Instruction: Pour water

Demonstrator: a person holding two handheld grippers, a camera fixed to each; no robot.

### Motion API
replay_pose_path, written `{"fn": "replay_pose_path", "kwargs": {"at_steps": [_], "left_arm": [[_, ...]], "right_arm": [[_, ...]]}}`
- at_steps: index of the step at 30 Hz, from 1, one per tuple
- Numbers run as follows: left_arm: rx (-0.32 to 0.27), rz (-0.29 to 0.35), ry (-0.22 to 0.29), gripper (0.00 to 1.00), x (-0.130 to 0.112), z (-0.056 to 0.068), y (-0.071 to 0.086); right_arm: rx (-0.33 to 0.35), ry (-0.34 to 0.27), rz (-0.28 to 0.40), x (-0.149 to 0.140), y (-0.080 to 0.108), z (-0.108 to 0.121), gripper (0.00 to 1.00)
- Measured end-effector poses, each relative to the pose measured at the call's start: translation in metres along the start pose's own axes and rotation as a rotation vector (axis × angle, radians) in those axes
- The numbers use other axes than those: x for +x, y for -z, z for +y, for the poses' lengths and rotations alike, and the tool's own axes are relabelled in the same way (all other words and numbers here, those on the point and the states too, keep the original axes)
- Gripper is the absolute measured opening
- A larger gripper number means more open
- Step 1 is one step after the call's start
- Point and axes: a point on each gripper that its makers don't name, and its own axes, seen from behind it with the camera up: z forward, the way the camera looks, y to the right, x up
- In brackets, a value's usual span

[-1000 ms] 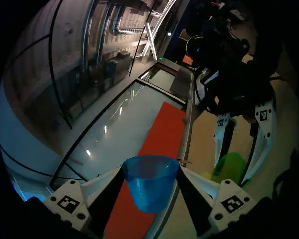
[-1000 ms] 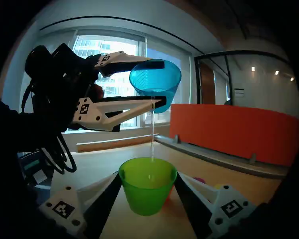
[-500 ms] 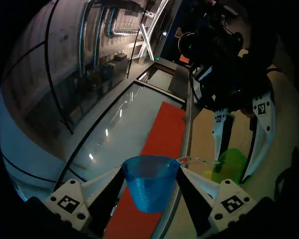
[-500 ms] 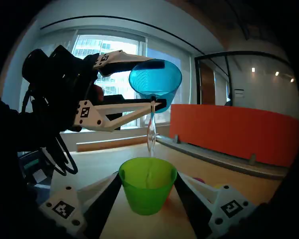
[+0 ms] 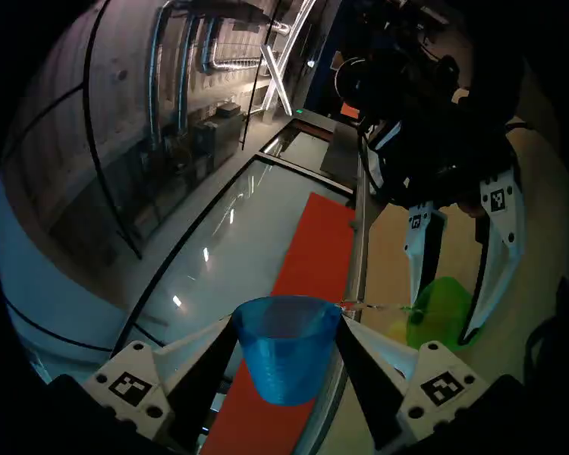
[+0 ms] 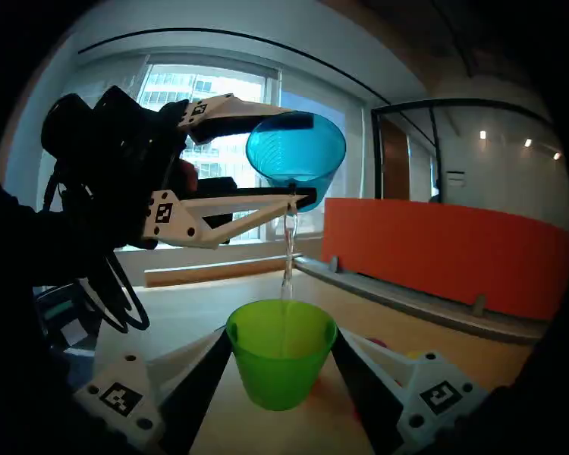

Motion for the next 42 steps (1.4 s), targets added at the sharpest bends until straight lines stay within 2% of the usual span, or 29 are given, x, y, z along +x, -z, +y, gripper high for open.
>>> {"fn": "replay_pose_path", "kwargs": {"at_steps": [18, 42], "left_arm": [[0.005, 0.005, -0.050, 0.87, 0.0021, 0.0011, 0.0019], [0.014, 0.004, -0.107, 0.87, 0.0045, -0.0079, 0.0052]], "right_arm": [[0.000, 0.012, -0.002, 0.0018, 0.0007, -0.0013, 0.91], [0.001, 0.025, -0.002, 0.0041, 0.0018, -0.0012, 0.92]]}}
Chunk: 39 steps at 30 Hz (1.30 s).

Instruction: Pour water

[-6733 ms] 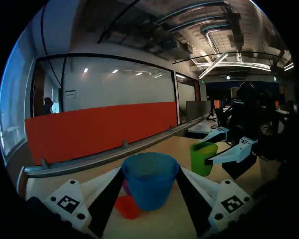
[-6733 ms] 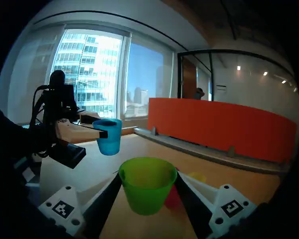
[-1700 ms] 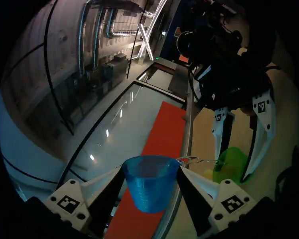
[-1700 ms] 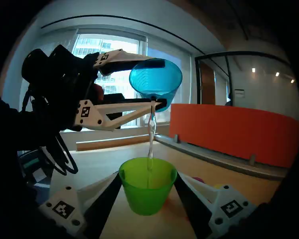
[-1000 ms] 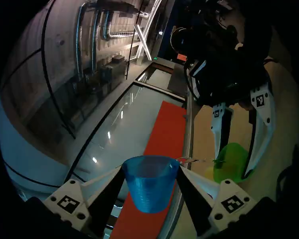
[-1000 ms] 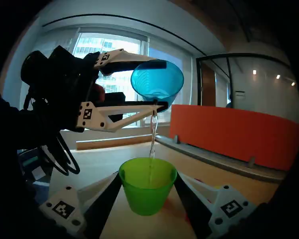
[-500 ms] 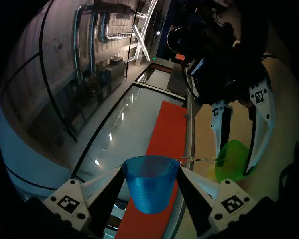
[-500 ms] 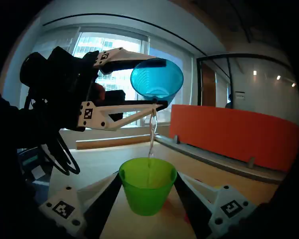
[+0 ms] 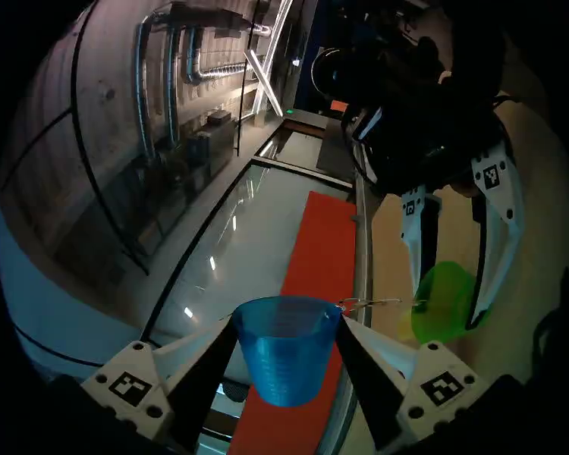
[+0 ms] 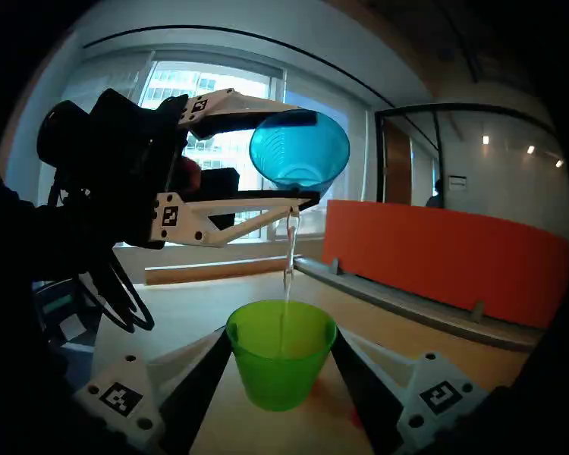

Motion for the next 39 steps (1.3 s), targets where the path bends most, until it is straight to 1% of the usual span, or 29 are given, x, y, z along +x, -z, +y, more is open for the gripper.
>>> {"fn": "replay_pose_path", "kwargs": {"at_steps": [17, 32, 39], "left_arm": [[0.006, 0.006, -0.045, 0.87, 0.0045, -0.0070, -0.0009], [0.008, 0.010, -0.084, 0.87, 0.0064, -0.0088, -0.0013], [0.008, 0.014, -0.104, 0.87, 0.0068, -0.0065, -0.0008]], "right_arm": [[-0.001, 0.013, 0.000, 0.0029, 0.0012, 0.0003, 0.91], [-0.003, 0.022, 0.001, 0.0047, 0.0007, 0.0004, 0.91], [-0.004, 0.024, 0.001, 0.0054, -0.0005, 0.0007, 0.91]]}}
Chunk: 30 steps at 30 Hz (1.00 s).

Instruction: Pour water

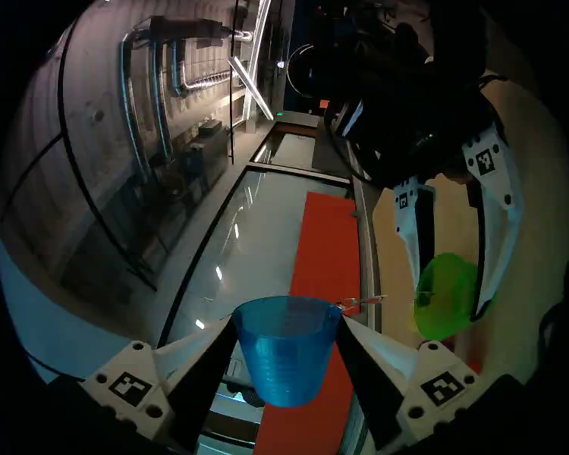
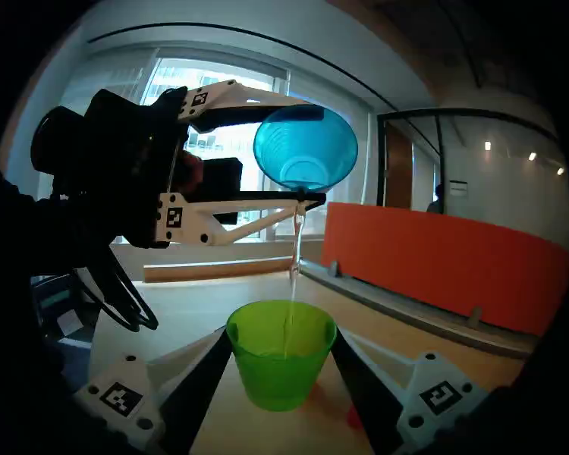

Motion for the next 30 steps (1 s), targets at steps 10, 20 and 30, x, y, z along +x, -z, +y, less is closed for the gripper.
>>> {"fn": "replay_pose_path", "kwargs": {"at_steps": [10, 20, 30], "left_arm": [[0.006, 0.001, -0.032, 0.87, -0.0002, -0.0027, 0.0007], [0.009, 0.004, -0.053, 0.87, 0.0020, -0.0048, -0.0002], [0.010, 0.010, -0.091, 0.87, 0.0078, -0.0061, -0.0008]], "right_arm": [[0.000, 0.002, 0.001, 0.0019, 0.0001, -0.0004, 0.91], [-0.003, 0.003, 0.004, 0.0028, 0.0004, 0.0009, 0.91], [-0.005, 0.003, 0.006, 0.0034, 0.0006, 0.0023, 0.91]]}}
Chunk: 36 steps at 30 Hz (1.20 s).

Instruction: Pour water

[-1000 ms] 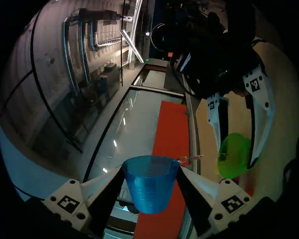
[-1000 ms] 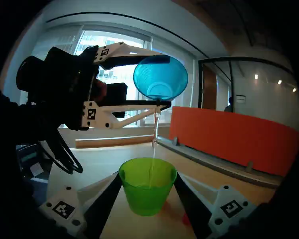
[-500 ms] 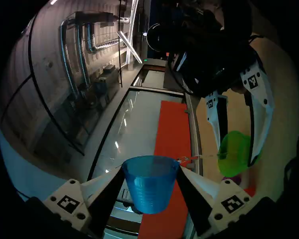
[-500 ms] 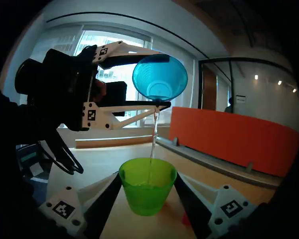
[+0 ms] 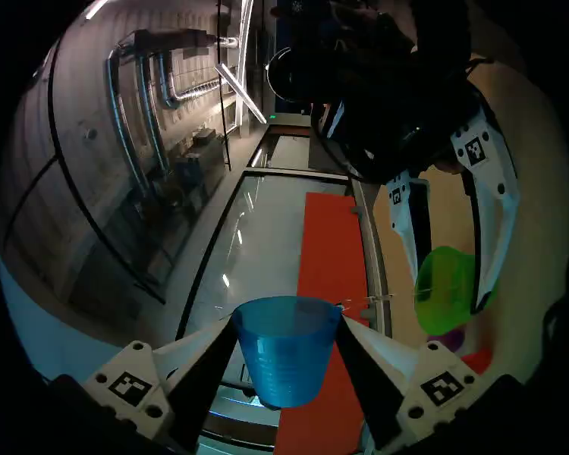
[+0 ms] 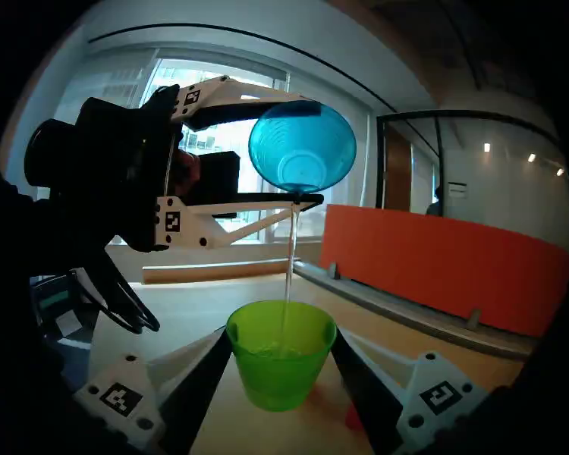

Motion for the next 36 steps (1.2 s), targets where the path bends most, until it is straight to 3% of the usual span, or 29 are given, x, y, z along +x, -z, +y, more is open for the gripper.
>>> {"fn": "replay_pose_path", "kwargs": {"at_steps": [12, 36], "left_arm": [[0.009, 0.007, -0.051, 0.87, 0.0039, -0.0043, 0.0003], [0.016, 0.010, -0.142, 0.87, 0.0049, -0.0007, 0.0030]], "right_arm": [[-0.001, 0.001, 0.000, 0.0003, 0.0002, -0.0001, 0.91], [-0.006, 0.004, 0.004, 0.0037, 0.0000, 0.0013, 0.91]]}}
